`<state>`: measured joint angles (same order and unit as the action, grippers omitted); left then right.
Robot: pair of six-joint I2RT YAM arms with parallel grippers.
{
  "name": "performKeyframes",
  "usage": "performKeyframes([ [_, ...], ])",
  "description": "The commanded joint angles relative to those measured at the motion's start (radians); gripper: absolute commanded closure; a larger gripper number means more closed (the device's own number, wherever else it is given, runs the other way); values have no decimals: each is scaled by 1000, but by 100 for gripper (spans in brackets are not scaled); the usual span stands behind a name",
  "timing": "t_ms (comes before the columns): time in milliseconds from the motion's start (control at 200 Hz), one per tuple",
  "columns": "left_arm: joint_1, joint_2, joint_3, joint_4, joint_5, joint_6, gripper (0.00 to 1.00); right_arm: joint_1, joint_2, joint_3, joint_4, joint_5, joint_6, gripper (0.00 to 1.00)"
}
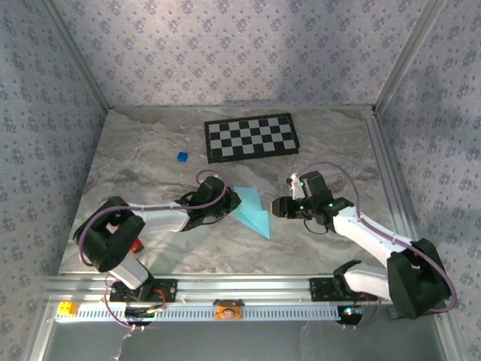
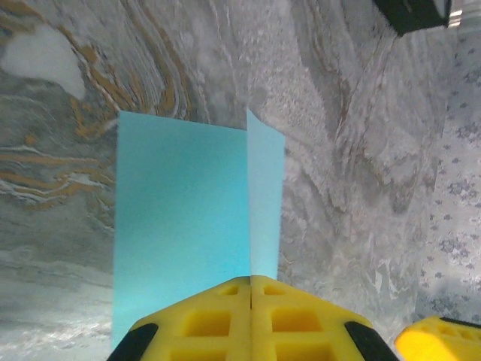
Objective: Fold a paper plane with a square sheet of paper (pick it up from the middle)
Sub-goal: Fourth fold the wing at the center of the table.
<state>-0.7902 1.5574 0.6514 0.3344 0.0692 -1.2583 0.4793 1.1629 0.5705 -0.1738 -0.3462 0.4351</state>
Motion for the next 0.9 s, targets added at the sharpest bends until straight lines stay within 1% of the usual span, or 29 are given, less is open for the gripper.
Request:
performKeyframes([
  [0,0,-40,0,-57,-58,-5,94,40,-22,-39,63,87,-39,50],
  [35,-1,-37,3,-55,-53,-4,94,57,-24,-49,88,102,-49,45],
  [90,0,-27,10,-54,-38,-6,93,88,-33,-68,129,113,-79,44],
  [205,-1,-11,16,-30,-19,-13,94,160,-69,-111,193,211,-136,45],
  [345,-2,-8,25,-35,-14,-7,94,217,-101,-148,224,309,-197,46],
  [550,-2,6,45,-50,9,6,93,281,-112,-178,236,361,-268,50],
  [695,-1,9,49,-53,15,5,92,330,-114,-219,288,396,-279,52],
  [895,-1,18,67,-57,38,23,86,363,-109,-231,292,393,-324,53],
])
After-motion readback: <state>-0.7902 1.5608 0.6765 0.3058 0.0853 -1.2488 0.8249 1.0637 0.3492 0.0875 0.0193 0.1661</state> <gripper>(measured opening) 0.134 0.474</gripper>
